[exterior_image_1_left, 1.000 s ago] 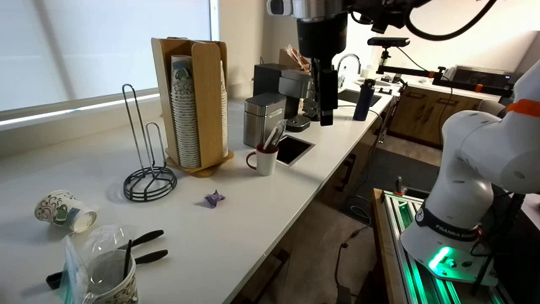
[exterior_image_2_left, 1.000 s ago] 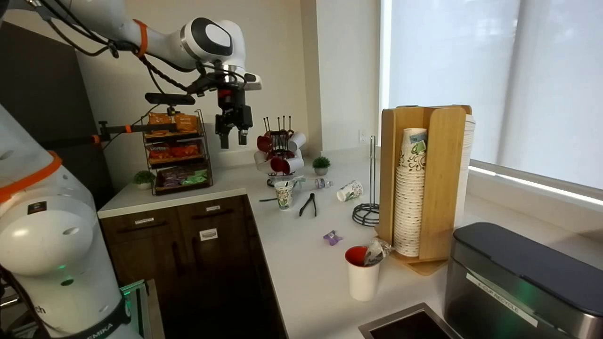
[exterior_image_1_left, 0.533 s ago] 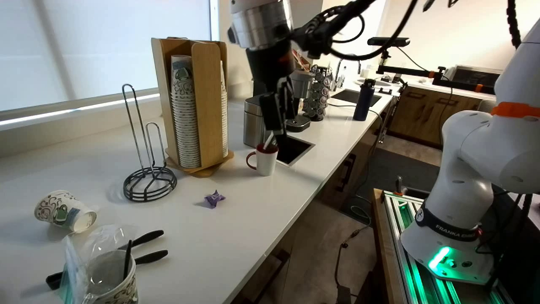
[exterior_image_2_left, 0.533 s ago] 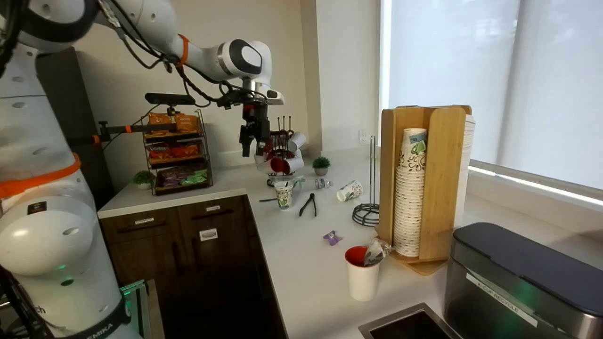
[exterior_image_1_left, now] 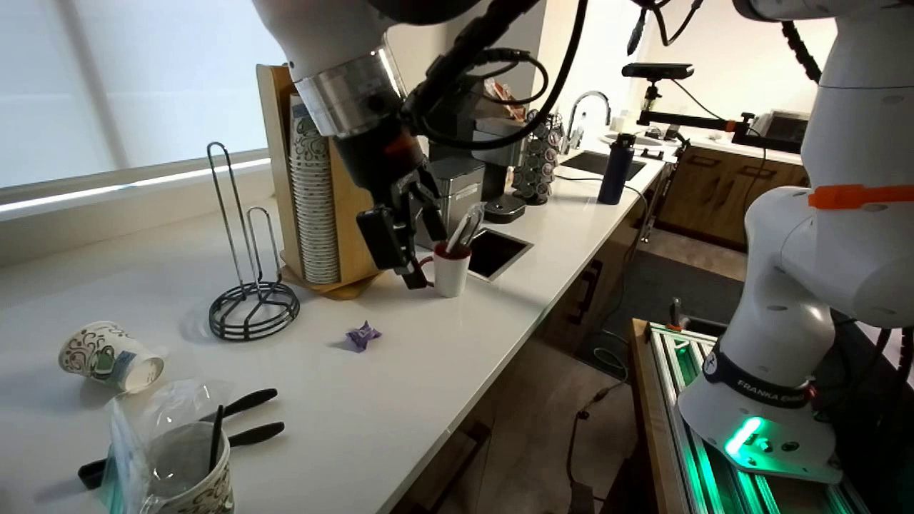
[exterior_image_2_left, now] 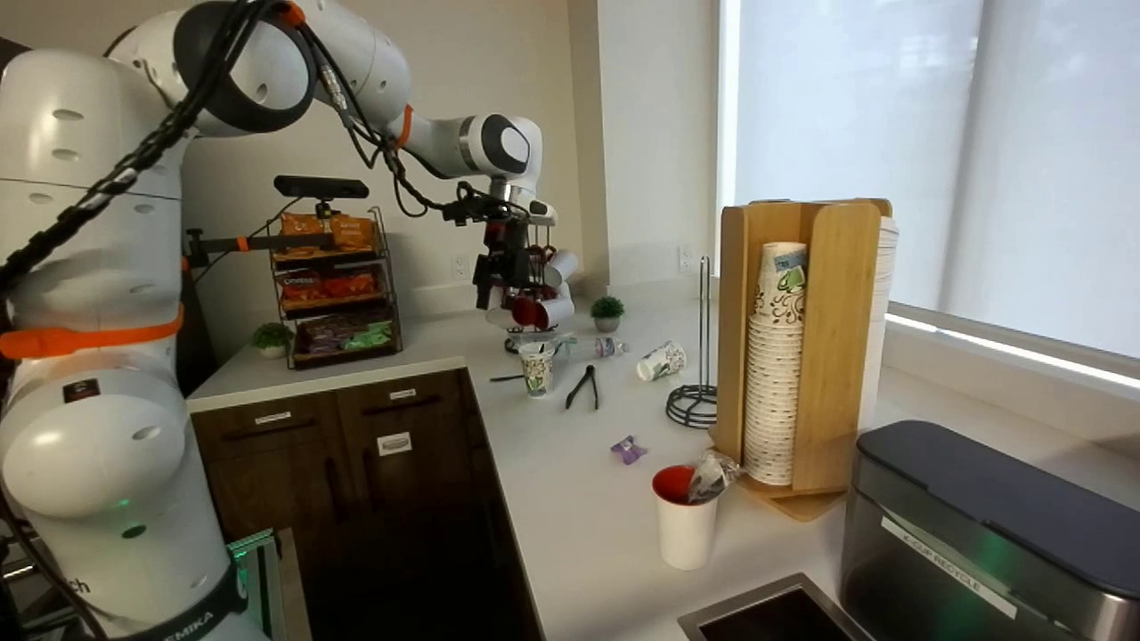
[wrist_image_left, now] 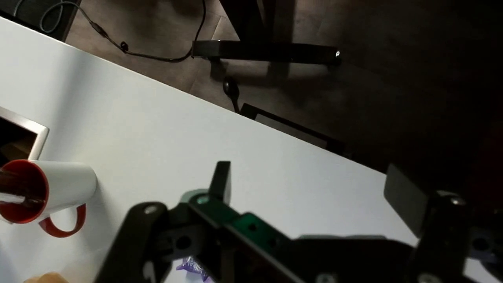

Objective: Put the coffee cup onto the stand

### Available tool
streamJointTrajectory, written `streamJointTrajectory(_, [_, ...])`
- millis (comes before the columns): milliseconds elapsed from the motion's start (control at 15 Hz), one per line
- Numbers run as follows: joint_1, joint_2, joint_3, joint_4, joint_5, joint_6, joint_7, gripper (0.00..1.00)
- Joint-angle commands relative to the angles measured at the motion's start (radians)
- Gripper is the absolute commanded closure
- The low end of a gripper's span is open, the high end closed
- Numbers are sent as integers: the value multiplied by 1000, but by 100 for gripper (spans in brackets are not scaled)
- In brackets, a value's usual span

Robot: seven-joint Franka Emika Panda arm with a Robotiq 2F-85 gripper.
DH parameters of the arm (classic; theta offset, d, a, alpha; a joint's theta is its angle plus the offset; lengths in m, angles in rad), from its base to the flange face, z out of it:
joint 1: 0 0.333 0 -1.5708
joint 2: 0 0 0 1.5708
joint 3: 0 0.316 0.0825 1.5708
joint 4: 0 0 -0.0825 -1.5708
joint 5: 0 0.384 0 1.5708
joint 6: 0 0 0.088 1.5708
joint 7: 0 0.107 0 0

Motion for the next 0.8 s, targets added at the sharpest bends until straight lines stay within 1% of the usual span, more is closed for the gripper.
streamJointTrajectory(0, [31,-1,-34,5,5,-4,-4,0])
streamJointTrajectory(67, [31,-2,-35,8,5,-6,-4,0])
streamJointTrajectory(133, [37,16,-38,29,13,-17,30,0])
streamJointTrajectory(267, [65,97,-41,118,29,-31,125,0])
streamJointTrajectory(467, [123,211,-53,245,25,3,272,0])
streamJointTrajectory(533, [142,239,-61,278,21,12,318,0])
streamJointTrajectory(733, [202,319,-103,371,-37,-1,466,0])
